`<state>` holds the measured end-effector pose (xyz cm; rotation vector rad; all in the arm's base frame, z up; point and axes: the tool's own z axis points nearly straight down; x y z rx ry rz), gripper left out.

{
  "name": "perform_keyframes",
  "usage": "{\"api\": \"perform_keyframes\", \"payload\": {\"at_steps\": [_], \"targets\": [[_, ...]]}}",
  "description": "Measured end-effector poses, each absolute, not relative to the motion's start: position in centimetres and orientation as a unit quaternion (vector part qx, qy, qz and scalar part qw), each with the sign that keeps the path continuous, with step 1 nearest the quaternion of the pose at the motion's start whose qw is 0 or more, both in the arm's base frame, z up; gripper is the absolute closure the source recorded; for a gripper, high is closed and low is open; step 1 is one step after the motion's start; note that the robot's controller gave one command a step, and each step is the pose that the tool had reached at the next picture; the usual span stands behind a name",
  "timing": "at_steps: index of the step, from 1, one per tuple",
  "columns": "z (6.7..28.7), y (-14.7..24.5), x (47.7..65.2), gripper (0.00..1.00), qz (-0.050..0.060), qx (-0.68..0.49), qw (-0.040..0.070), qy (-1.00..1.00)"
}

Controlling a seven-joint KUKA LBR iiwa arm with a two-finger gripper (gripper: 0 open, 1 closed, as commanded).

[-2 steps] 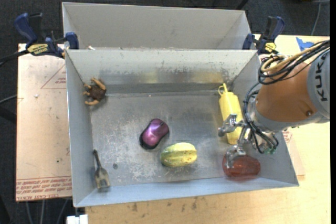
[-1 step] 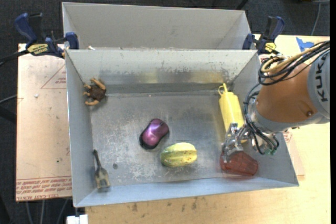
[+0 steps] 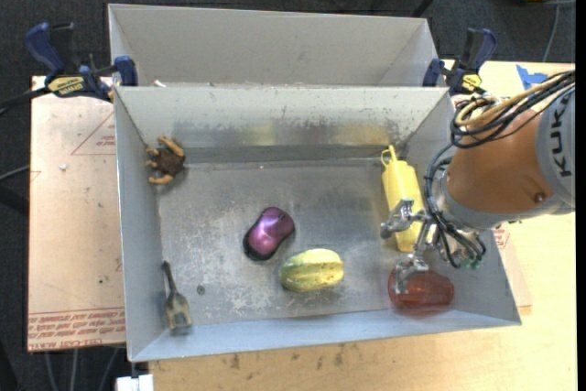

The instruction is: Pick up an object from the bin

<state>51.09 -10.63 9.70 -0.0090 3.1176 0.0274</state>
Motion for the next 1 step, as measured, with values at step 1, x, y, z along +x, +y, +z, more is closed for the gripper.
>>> {"api": "perform_keyframes", "payload": {"at_steps": [1], "targets": [[9.59,-10.68,50.89,1.0,0.009,-0.003,0.008,1.0]]}}
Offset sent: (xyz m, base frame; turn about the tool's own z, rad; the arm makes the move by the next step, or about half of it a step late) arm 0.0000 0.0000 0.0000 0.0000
